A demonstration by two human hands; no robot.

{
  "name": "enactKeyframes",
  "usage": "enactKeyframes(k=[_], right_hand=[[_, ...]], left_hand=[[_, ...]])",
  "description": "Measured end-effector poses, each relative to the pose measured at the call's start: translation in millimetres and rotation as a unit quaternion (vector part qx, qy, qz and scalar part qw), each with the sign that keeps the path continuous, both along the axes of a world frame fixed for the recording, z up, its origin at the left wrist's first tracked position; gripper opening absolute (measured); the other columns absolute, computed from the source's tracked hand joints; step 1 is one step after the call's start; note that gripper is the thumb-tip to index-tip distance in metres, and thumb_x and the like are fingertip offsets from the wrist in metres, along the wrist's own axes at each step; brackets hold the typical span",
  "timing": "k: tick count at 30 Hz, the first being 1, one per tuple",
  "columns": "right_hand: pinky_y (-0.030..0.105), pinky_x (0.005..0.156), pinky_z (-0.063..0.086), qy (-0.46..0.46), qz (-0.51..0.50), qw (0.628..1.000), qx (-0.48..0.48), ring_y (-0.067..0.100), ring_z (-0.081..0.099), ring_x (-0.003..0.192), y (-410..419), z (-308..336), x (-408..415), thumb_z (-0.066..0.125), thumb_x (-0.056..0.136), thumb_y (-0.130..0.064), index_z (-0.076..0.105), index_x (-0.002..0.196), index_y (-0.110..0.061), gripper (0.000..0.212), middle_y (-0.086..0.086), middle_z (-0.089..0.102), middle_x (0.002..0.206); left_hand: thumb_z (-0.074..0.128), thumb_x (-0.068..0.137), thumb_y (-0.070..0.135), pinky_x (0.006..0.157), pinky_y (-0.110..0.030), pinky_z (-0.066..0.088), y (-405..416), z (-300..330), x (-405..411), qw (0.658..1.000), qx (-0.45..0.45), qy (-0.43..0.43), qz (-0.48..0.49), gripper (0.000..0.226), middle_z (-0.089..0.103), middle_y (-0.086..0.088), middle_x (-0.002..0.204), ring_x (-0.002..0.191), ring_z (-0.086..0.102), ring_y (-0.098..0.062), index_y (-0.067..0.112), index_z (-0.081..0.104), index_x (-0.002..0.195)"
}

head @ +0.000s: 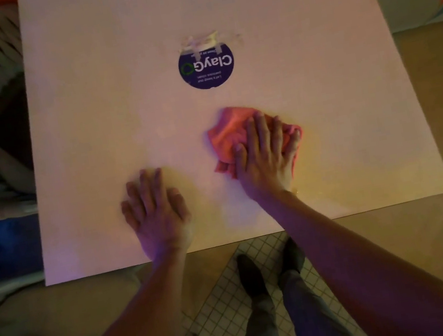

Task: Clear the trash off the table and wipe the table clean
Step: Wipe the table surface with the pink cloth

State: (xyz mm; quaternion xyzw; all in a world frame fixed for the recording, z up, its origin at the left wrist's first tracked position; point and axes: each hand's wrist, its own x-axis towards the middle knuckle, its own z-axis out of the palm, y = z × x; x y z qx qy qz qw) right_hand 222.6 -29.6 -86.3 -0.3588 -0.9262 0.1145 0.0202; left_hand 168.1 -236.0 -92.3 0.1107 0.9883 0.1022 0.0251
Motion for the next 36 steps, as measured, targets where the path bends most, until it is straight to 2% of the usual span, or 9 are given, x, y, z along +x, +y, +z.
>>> enactKeyframes(k=[6, 12, 17, 23, 28, 36], right_hand=[[0.061, 0.12, 0.004, 0.025, 0.117, 0.993, -0.019, 0.032, 0.015, 0.152, -62.1, 3.1, 5.3, 0.03, 0.104, -0.046, 0.033, 0.154, -0.017, 0.058, 0.003, 0.027, 0.162], [0.058, 0.12, 0.013, 0.027, 0.149, 0.988, 0.002, 0.029, 0.02, 0.151, -51.1, 5.8, 61.5, 0.034, 0.104, -0.048, 0.041, 0.151, -0.022, 0.055, -0.001, 0.032, 0.16], [0.056, 0.122, 0.011, 0.007, 0.111, 0.993, 0.03, 0.028, 0.021, 0.151, -1.9, 4.9, 112.9, 0.034, 0.103, -0.049, 0.038, 0.152, -0.023, 0.056, -0.001, 0.031, 0.161], [0.057, 0.121, 0.01, -0.023, 0.001, 0.998, 0.064, 0.03, 0.023, 0.15, 65.9, 2.2, 140.4, 0.03, 0.104, -0.049, 0.032, 0.154, -0.021, 0.058, 0.002, 0.032, 0.16], [0.057, 0.12, 0.011, -0.017, -0.064, 0.994, 0.082, 0.031, 0.027, 0.147, 87.6, -4.8, 126.0, 0.029, 0.103, -0.05, 0.033, 0.153, -0.021, 0.058, 0.003, 0.034, 0.159], [0.063, 0.117, 0.011, -0.008, -0.109, 0.991, 0.082, 0.036, 0.026, 0.147, 114.9, -11.6, 75.4, 0.027, 0.104, -0.046, 0.033, 0.152, -0.015, 0.058, 0.007, 0.034, 0.158]], left_hand=[[0.035, 0.094, 0.038, 0.121, -0.052, 0.015, -2.2, 0.7, -1.8, 1.0, 0.005, 0.003, -0.006, 0.057, 0.028, 0.0, 0.162, 0.15, 0.021, -0.032, 0.029, 0.036, 0.151], [0.037, 0.097, 0.036, 0.121, -0.05, 0.015, -5.7, -0.4, -0.5, 1.0, 0.015, 0.017, -0.009, 0.054, 0.028, 0.003, 0.162, 0.15, 0.021, -0.029, 0.028, 0.037, 0.151], [0.037, 0.099, 0.032, 0.122, -0.049, 0.013, -6.3, -1.2, 0.5, 0.999, 0.026, 0.017, -0.011, 0.053, 0.025, 0.004, 0.163, 0.151, 0.018, -0.029, 0.029, 0.034, 0.152], [0.039, 0.099, 0.03, 0.122, -0.048, 0.013, -5.4, -0.6, 2.5, 0.999, 0.028, 0.024, -0.011, 0.053, 0.027, 0.005, 0.163, 0.151, 0.019, -0.029, 0.029, 0.036, 0.151], [0.035, 0.098, 0.033, 0.122, -0.049, 0.013, -4.5, -1.0, 4.4, 1.0, 0.019, 0.02, -0.007, 0.054, 0.026, 0.005, 0.163, 0.151, 0.019, -0.029, 0.028, 0.035, 0.152], [0.035, 0.098, 0.035, 0.122, -0.048, 0.013, -1.8, -0.6, 1.8, 1.0, 0.003, 0.027, 0.001, 0.055, 0.027, 0.004, 0.163, 0.151, 0.019, -0.028, 0.027, 0.034, 0.153]])
